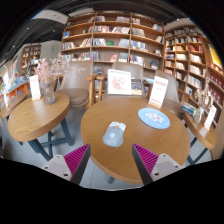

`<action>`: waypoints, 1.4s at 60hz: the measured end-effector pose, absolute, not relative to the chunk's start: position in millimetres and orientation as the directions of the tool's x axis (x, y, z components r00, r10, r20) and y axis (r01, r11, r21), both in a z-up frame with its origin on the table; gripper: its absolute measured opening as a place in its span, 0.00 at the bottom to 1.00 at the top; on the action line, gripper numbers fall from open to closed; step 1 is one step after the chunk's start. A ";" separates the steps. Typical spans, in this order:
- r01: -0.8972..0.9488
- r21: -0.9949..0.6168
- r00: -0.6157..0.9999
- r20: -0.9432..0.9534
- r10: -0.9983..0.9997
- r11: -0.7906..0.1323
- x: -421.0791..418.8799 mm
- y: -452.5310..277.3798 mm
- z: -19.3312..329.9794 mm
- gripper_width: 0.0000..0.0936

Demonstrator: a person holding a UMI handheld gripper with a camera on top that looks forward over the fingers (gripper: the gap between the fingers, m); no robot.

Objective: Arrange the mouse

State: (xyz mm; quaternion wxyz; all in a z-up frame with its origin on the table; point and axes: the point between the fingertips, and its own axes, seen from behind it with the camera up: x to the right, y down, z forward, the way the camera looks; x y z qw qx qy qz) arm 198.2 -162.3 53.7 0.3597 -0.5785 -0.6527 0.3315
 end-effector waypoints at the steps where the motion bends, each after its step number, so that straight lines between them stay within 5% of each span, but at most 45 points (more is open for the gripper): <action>1: 0.518 -0.849 -0.068 0.087 0.994 0.109 196.3 -160.4 52.5 0.91; 42: 0.577 -0.814 -0.045 0.052 0.998 0.068 120.2 -161.1 -4.6 0.91; 84: 0.612 -0.791 -0.037 -0.023 0.999 0.005 60.1 -175.5 -13.3 0.91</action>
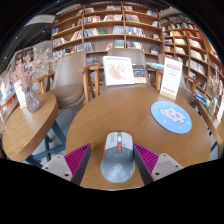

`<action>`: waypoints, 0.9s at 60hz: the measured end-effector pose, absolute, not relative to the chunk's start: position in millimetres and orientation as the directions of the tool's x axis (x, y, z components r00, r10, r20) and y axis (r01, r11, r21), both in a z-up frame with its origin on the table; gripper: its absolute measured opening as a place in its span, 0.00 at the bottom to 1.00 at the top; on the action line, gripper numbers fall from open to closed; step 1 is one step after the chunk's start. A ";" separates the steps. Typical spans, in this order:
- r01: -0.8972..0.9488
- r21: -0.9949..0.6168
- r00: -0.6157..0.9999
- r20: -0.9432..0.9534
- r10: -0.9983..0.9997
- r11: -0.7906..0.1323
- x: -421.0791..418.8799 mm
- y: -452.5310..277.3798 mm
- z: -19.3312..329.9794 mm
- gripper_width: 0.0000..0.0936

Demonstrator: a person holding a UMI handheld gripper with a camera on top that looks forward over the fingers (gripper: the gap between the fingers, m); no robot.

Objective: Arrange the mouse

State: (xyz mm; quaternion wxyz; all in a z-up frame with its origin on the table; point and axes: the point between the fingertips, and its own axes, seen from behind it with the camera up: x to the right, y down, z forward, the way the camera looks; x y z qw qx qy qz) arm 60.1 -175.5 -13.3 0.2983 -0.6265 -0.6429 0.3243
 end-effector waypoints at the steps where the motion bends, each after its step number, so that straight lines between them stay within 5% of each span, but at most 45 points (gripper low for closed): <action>1: 0.611 -0.791 -0.038 -0.024 0.999 0.004 59.4 -176.0 -13.2 0.91; 12: 0.607 -0.795 -0.034 -0.017 0.999 0.007 55.0 -172.4 -13.8 0.82; 19: 0.599 -0.801 -0.021 -0.003 1.000 0.011 50.5 -164.5 -13.5 0.53; 29: 0.609 -0.793 -0.023 -0.035 0.999 -0.013 51.5 -163.1 -3.5 0.46; 39: 0.551 -0.834 -0.038 -0.044 0.998 -0.016 31.4 -137.7 52.1 0.46; 46: 0.479 -0.878 -0.017 0.003 1.000 0.011 -1.5 -89.6 96.8 0.46; 54: 0.469 -0.883 0.055 0.049 0.997 0.017 -41.6 -18.4 102.0 0.46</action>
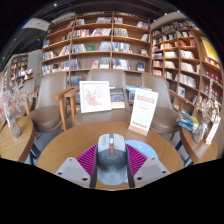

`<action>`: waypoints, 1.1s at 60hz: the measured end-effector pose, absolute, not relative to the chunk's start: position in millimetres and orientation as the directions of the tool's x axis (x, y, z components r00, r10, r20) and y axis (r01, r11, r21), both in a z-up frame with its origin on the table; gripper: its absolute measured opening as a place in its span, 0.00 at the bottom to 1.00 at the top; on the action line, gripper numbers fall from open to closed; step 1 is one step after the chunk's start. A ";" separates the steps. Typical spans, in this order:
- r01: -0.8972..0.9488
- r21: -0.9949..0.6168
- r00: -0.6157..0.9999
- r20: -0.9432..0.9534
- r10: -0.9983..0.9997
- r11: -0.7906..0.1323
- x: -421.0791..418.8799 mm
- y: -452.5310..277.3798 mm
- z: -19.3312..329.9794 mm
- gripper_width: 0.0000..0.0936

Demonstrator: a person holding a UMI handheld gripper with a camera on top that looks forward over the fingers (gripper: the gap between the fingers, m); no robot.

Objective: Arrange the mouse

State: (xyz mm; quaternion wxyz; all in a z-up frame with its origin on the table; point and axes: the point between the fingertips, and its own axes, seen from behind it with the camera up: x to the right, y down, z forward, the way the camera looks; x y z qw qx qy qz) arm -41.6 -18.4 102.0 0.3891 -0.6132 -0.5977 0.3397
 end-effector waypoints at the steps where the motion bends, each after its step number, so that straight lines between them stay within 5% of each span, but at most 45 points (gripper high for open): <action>1: 0.474 -0.881 0.063 0.056 0.996 0.019 -46.1 -10.2 99.0 0.46; 17: 0.561 -0.827 0.136 0.048 0.989 -0.037 -79.9 75.9 25.3 0.46; 32: 0.604 -0.795 0.131 0.026 0.991 -0.059 -84.6 84.5 -12.9 0.48; 40: 0.600 -0.797 0.124 0.004 0.992 -0.072 -86.0 82.2 -11.9 0.60; 44: 0.593 -0.802 0.154 0.024 0.988 -0.073 -84.5 90.0 -7.8 0.93; 47: 0.589 -0.806 0.165 0.043 0.985 -0.064 -81.9 93.4 -3.1 0.87; 66: 0.554 -0.830 0.177 0.043 0.983 -0.064 29.6 70.0 67.0 0.91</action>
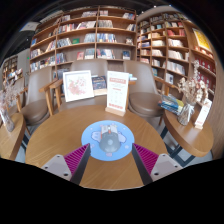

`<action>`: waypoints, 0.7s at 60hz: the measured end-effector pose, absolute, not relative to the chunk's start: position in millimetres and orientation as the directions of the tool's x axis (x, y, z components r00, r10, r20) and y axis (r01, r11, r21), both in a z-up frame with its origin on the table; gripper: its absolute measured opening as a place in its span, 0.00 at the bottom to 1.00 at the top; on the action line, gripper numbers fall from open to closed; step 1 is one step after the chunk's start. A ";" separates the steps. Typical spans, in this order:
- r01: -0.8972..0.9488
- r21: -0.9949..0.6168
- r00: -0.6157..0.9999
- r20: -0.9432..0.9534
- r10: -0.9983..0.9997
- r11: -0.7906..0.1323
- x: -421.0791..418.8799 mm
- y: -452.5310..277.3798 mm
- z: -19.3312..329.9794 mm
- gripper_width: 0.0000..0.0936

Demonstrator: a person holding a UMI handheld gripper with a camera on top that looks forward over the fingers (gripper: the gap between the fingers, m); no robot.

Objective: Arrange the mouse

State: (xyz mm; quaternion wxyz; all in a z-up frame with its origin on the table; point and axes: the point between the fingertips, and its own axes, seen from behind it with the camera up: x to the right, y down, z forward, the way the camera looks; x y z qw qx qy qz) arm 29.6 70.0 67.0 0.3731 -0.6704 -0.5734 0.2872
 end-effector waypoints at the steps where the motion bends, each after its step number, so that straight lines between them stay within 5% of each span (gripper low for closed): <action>1: 0.550 -0.833 0.177 0.042 0.983 -0.063 37.3 69.1 71.4 0.91; 23: 0.518 -0.855 0.115 0.043 0.992 -0.023 213.2 28.2 117.1 0.91; 42: 0.512 -0.859 0.079 0.039 0.996 -0.007 261.6 24.2 119.7 0.91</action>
